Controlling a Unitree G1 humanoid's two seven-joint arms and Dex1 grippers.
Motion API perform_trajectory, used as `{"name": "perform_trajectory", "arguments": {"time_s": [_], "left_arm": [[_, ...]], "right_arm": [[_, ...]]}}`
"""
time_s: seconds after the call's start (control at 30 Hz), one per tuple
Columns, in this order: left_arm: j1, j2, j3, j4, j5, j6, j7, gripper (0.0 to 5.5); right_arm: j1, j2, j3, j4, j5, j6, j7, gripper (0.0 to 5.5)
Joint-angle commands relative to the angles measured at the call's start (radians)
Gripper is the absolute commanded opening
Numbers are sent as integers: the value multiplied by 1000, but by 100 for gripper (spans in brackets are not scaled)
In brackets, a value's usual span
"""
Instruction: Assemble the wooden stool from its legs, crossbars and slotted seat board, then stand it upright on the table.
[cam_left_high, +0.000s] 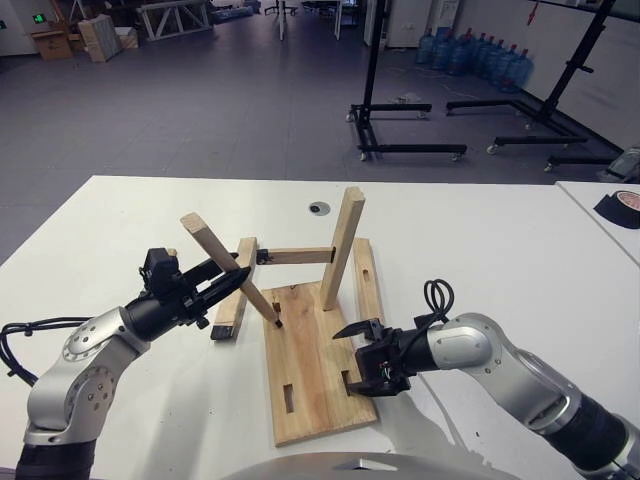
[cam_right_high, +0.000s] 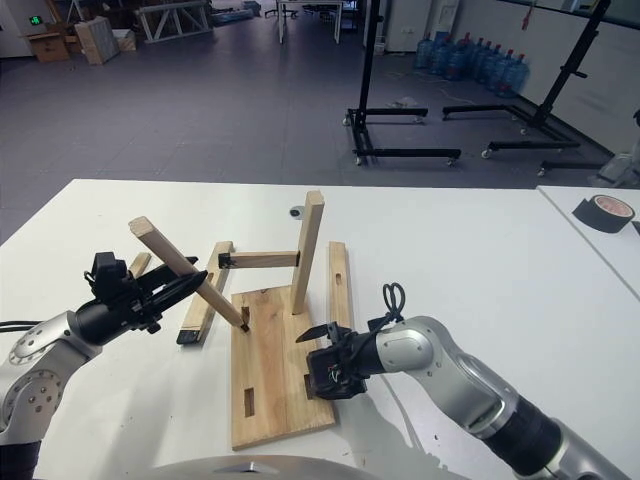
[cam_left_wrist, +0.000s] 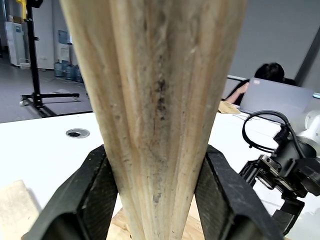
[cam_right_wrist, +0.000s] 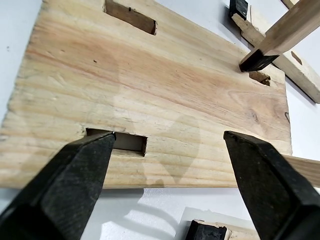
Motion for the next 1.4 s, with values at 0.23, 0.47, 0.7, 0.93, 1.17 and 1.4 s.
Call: {"name": "perform_trajectory", "arguments": {"time_s": [0.23, 0.47, 0.7, 0.93, 1.17, 1.4], "left_arm": [[-194, 60, -44, 242, 95, -64, -177, 201], [-238, 53, -91, 322, 130, -80, -258, 201], [-232, 84, -160, 353, 202, -130, -310, 201], [-249, 94, -155, 364, 162, -98, -347, 201], [-242, 68, -151, 358, 134, -84, -338, 201], [-227, 94, -153, 353, 129, -65, -359, 201]], "right_arm": [[3, 8, 28, 99, -34, 24, 38, 400], [-1, 18, 25, 120, -47, 11, 35, 400], [-14, 24, 27, 147, -61, -10, 33, 400], [-17, 22, 23, 161, -61, -20, 35, 400], [-23, 28, 31, 178, -84, -26, 22, 400], [-16, 31, 23, 162, -59, -9, 28, 400]]}}
